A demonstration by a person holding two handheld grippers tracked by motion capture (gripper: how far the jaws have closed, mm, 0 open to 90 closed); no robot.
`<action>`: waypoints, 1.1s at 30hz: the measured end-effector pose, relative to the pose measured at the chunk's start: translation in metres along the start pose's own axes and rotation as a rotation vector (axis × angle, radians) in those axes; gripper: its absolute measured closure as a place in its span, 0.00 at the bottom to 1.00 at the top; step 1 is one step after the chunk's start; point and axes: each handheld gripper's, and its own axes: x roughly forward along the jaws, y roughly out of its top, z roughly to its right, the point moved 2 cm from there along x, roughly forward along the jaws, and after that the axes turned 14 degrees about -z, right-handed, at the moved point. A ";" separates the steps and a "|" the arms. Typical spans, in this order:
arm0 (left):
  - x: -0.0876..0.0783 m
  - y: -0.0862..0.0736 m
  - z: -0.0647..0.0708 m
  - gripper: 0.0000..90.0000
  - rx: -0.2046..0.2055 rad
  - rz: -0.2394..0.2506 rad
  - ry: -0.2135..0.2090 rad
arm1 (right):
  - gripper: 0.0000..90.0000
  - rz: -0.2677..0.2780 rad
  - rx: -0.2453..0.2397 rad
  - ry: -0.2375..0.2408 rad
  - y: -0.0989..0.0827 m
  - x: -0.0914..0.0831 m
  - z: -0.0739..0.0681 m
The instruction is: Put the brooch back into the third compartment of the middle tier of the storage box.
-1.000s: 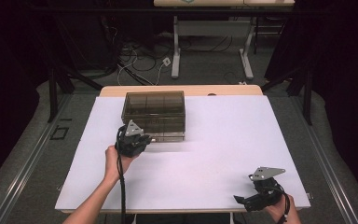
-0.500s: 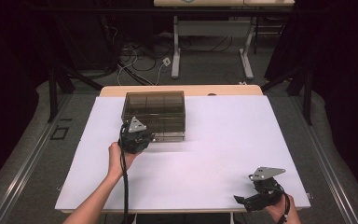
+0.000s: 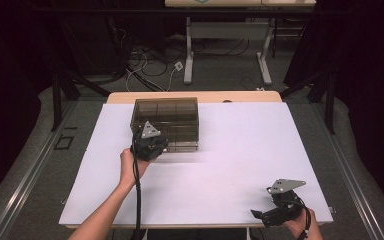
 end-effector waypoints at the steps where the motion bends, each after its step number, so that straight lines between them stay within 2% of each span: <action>1: 0.000 0.001 0.000 0.90 0.001 0.001 0.002 | 0.02 0.000 0.000 0.000 0.000 0.000 0.000; 21: 0.011 0.013 0.003 0.90 0.005 0.008 -0.003 | 0.02 -0.003 0.001 -0.003 0.000 0.000 0.000; 33: 0.021 0.018 0.006 0.90 0.013 -0.004 -0.009 | 0.03 -0.003 0.000 -0.003 0.000 0.000 0.000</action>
